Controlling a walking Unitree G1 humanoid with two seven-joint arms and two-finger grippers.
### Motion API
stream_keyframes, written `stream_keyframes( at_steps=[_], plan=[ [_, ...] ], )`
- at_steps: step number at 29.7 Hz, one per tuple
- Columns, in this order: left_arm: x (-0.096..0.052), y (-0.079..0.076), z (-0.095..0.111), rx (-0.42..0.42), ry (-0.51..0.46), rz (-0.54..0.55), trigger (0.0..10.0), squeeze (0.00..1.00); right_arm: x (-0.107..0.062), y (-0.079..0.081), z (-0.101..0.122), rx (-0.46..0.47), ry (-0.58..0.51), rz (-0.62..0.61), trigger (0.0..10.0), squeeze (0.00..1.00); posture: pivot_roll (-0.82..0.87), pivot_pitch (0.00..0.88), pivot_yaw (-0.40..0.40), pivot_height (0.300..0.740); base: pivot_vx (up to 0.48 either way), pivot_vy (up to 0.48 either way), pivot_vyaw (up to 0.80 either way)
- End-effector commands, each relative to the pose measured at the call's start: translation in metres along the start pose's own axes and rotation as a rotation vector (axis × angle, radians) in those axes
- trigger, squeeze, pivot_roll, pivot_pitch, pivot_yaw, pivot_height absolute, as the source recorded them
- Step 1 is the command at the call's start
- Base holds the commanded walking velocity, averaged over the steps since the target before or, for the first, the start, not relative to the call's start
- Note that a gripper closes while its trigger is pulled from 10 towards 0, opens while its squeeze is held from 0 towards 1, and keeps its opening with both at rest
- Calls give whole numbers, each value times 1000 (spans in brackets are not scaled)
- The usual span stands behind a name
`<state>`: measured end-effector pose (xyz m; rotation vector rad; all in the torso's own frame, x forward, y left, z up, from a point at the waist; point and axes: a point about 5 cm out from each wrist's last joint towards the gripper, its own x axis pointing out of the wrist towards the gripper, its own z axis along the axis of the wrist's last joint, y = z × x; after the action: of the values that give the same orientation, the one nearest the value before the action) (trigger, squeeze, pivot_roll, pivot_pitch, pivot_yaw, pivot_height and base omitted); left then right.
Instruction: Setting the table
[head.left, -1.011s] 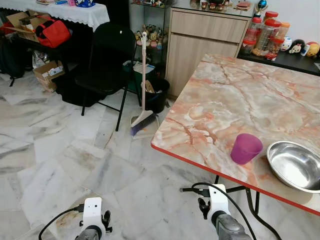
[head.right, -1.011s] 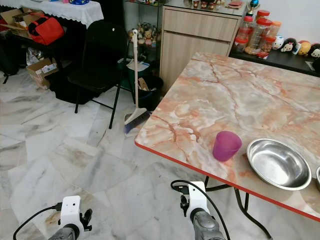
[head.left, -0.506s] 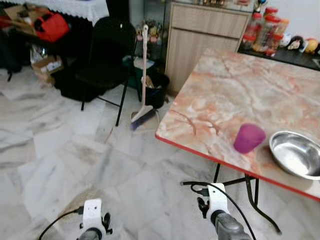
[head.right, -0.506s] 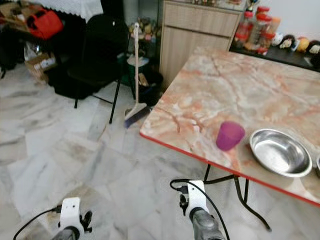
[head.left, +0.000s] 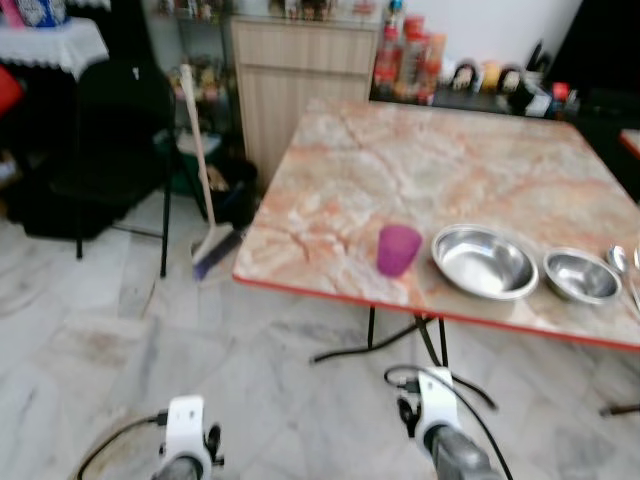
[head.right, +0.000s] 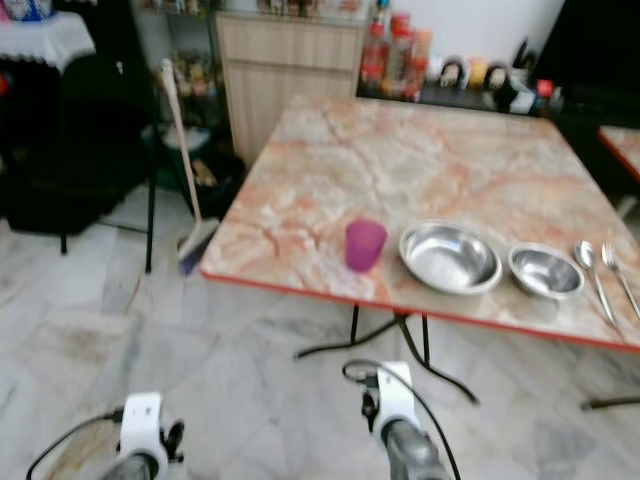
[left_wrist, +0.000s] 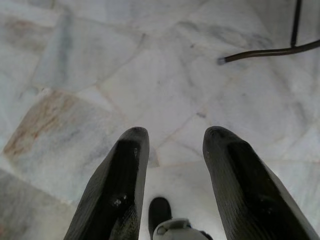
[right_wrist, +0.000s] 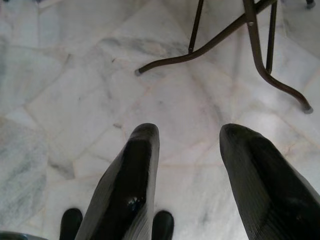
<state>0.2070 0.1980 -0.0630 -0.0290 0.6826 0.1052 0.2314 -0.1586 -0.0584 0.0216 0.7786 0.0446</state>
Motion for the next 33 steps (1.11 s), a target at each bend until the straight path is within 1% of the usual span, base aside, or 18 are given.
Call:
stream_keyframes(
  at_steps=[1,8,12,14,27,30,33],
  plan=[
    [1,-4,-1,-5,11,-9,10000,0,-1,-4,0,14,-2,-16,10000,0,127,0,-46,740,0,0,-538],
    [1,-5,0,-1,9,-14,10000,0,-1,-5,-2,16,0,-19,10000,0,125,0,-44,740,0,0,-537],
    [0,-4,-1,14,12,-15,10000,0,-1,-5,-1,29,-11,-17,10000,0,124,0,-43,740,0,0,0],
    [0,-4,-1,27,14,-16,10000,0,-1,-5,-1,29,-13,-19,10000,0,126,0,-44,740,0,-480,0],
    [0,-7,-2,25,14,-23,10000,0,-1,-7,1,22,-23,-19,10000,0,122,0,-51,740,0,-480,0],
    [1,-7,-1,19,14,-23,10000,0,-1,-7,1,22,-25,-22,10000,0,122,0,-51,740,0,-262,0],
    [1,-7,-1,4,13,-20,10000,0,-1,-8,2,24,-29,-24,10000,0,120,0,-51,740,0,0,0]
  ],
)
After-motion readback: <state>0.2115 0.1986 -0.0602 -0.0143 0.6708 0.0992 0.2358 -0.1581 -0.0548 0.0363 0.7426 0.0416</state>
